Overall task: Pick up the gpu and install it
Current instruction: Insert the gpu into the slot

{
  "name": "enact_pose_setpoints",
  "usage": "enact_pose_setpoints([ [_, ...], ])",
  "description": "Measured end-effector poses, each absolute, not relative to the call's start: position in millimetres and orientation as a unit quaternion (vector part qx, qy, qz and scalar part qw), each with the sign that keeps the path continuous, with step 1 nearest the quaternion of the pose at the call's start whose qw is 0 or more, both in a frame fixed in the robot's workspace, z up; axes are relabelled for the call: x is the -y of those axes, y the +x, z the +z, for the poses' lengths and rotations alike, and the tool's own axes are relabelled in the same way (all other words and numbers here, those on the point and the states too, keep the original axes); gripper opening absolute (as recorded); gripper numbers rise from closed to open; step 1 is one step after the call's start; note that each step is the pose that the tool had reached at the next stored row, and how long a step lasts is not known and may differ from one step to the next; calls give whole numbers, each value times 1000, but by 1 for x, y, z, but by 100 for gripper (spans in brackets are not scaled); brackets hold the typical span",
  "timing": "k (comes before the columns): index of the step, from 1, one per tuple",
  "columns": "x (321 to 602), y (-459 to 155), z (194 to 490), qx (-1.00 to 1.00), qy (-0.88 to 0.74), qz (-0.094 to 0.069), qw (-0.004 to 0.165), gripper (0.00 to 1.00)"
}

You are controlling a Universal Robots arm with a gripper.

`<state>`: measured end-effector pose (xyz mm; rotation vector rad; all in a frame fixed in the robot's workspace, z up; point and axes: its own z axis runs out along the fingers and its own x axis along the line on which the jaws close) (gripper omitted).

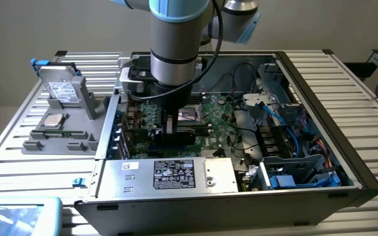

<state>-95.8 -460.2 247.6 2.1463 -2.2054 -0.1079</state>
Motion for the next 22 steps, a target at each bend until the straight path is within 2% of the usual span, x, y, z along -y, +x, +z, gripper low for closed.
enact_pose_setpoints([
  [22, 460, -96, 247, 710, 703, -35, 31, 28],
])
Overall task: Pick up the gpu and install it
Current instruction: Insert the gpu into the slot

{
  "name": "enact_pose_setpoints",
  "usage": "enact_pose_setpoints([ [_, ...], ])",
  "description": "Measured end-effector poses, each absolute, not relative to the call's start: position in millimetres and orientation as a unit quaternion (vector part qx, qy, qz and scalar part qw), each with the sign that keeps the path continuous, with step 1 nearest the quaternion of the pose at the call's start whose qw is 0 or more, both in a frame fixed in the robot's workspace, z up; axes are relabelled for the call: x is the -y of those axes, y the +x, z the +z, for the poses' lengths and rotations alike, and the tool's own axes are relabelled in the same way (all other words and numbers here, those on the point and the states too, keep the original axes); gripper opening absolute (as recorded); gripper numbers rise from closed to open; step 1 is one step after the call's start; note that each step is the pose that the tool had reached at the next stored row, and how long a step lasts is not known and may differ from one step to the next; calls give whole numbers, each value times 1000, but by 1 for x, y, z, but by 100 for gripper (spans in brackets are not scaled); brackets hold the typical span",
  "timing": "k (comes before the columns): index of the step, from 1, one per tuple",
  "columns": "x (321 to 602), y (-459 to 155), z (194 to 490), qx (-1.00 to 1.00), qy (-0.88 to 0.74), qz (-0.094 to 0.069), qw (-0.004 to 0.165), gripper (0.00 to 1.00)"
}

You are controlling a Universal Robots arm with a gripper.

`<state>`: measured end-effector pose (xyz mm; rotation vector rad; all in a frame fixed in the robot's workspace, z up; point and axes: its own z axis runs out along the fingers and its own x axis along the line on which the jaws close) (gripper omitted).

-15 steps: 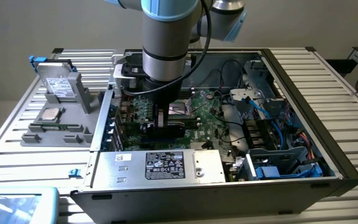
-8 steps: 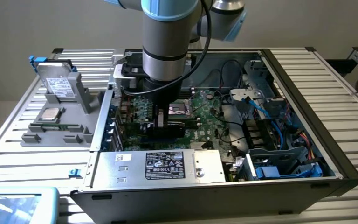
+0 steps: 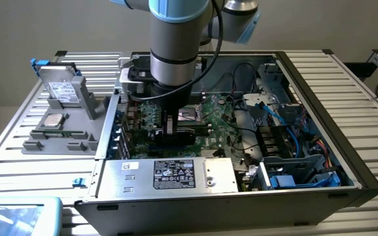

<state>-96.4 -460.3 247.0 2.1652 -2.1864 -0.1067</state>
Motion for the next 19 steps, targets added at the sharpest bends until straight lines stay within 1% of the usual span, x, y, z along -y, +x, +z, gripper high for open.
enact_pose_setpoints([
  [19, 460, -97, 246, 715, 698, -35, 31, 28],
])
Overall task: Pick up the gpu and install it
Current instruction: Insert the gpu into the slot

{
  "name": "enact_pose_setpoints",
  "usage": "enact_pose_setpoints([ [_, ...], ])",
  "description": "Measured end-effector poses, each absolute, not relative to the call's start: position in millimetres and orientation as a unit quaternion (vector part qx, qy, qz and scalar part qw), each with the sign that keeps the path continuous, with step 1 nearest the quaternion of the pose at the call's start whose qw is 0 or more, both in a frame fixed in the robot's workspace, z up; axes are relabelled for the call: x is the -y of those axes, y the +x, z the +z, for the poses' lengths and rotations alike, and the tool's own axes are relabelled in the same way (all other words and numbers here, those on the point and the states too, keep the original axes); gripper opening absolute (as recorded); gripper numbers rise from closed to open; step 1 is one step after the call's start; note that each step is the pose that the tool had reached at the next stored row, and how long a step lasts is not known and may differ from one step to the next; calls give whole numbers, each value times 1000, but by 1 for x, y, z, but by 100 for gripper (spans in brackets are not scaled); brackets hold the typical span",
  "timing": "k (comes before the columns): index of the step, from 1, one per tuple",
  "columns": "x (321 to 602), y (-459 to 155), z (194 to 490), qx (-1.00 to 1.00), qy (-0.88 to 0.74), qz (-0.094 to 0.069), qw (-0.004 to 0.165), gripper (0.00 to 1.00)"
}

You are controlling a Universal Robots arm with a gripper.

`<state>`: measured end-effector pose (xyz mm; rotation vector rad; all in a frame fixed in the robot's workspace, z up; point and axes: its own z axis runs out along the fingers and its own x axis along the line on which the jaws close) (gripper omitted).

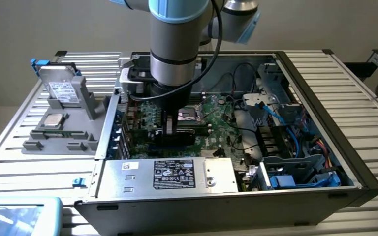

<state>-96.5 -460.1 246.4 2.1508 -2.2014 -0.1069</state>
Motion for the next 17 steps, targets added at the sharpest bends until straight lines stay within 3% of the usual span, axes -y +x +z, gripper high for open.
enact_pose_setpoints([
  [17, 460, -97, 246, 715, 697, -35, 31, 28],
])
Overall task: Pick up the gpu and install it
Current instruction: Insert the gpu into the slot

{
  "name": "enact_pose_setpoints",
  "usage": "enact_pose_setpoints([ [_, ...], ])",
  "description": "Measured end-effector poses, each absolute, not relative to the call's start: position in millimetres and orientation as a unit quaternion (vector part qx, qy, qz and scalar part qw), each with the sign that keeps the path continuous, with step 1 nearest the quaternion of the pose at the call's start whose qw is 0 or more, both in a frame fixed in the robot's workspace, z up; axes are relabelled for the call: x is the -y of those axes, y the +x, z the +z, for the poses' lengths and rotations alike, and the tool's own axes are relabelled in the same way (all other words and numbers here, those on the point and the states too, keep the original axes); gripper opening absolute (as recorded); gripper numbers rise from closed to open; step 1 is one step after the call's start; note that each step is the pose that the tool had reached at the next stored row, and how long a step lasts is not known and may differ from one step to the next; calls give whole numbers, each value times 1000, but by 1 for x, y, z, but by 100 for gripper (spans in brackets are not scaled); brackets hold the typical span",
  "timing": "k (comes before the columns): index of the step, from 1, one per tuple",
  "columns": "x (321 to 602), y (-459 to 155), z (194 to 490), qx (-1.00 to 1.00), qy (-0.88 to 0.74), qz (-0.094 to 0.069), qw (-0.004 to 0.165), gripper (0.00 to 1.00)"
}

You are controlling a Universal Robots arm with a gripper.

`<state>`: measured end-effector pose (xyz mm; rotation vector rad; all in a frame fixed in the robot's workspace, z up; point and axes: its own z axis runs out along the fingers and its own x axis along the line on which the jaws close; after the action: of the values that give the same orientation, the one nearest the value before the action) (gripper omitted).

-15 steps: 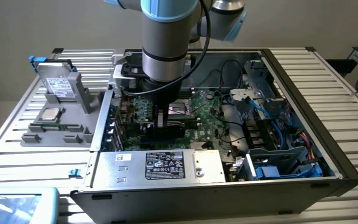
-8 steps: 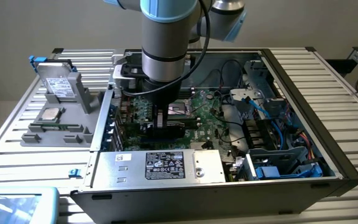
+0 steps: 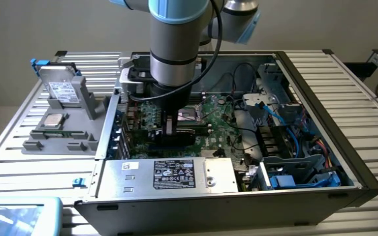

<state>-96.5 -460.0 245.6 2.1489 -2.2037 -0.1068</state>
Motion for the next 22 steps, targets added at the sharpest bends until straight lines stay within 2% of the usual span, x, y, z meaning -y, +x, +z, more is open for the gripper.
enact_pose_setpoints([
  [22, 460, -95, 245, 715, 697, -35, 31, 28],
])
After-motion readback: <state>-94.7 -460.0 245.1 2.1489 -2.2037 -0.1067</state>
